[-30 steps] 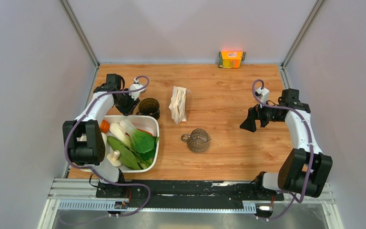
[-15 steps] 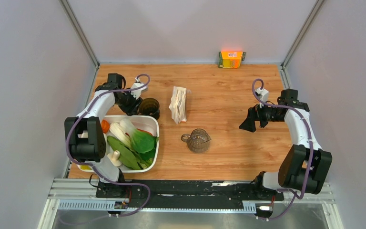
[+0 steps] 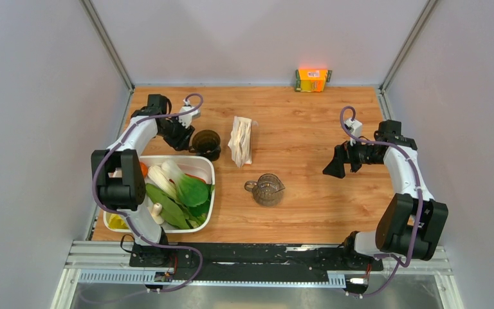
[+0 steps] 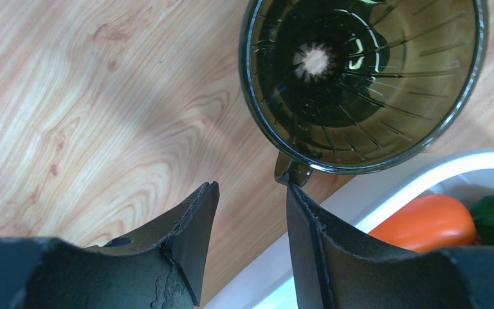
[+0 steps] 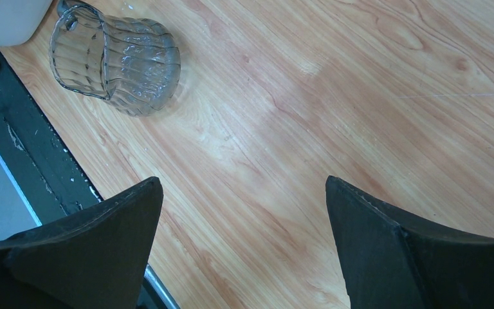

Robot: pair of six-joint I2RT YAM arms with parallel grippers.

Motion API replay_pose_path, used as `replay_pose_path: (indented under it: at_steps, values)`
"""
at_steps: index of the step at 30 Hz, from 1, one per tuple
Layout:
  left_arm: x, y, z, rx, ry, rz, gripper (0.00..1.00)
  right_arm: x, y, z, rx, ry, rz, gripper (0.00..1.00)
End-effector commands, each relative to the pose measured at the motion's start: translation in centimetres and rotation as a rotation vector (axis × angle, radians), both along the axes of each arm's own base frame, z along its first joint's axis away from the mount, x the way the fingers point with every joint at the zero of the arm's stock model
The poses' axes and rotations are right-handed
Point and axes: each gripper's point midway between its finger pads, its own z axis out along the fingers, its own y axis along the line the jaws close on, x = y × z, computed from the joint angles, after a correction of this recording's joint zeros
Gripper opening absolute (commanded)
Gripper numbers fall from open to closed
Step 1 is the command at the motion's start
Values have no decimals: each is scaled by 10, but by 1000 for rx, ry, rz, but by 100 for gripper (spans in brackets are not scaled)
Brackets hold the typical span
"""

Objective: Place the coffee filter in the dripper

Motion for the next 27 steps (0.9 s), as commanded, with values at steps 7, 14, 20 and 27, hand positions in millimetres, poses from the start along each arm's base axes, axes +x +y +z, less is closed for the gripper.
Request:
replay_pose_path:
  at_steps: [7, 14, 20, 27]
  values:
    - [-12, -26, 16, -99, -26, -174, 57, 1, 2, 8, 16, -32, 24, 100]
    - [-16, -31, 12, -127, -14, -194, 60, -5, 2, 6, 4, -28, 33, 100]
    - [-5, -32, -2, -116, -27, -154, 58, -6, 3, 5, 14, -14, 33, 100]
    - [4, -37, -13, -116, -25, -158, 50, -11, 4, 1, 18, 8, 36, 100]
